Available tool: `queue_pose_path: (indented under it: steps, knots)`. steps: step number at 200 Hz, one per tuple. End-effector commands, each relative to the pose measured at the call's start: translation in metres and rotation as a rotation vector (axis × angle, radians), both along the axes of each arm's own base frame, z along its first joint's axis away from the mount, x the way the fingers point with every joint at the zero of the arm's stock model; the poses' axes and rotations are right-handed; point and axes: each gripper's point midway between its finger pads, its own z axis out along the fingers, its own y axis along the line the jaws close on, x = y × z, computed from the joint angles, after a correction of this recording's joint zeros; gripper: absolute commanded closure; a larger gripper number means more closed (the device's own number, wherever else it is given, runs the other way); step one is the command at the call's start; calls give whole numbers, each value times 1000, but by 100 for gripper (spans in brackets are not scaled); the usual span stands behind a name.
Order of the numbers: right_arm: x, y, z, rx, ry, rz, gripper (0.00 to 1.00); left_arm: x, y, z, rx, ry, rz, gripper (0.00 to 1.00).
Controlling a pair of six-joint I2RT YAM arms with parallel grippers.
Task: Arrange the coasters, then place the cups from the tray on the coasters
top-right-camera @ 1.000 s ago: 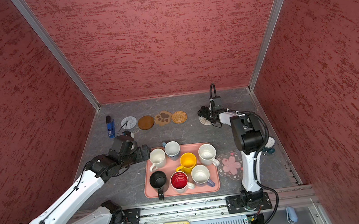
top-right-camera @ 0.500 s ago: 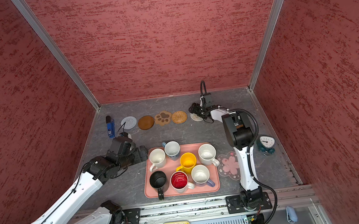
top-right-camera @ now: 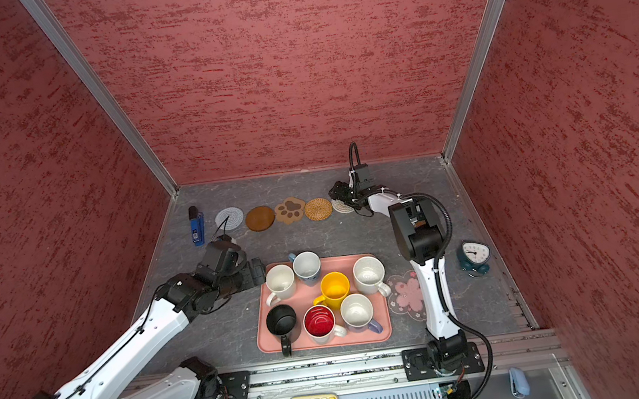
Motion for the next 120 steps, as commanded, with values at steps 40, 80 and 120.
queue_pose_path:
  steps: [40,80,120]
  knots:
    - [-31,-14,-13,-81,63,-12,17,19,-14,12,-28,-43,-27,0]
    - [-33,-9,-8,-46,53,4,17,19,-12,14,-19,-48,-29,0]
    - [-22,-13,21,-94,-20,2,19,19,-7,24,9,-59,-22,0]
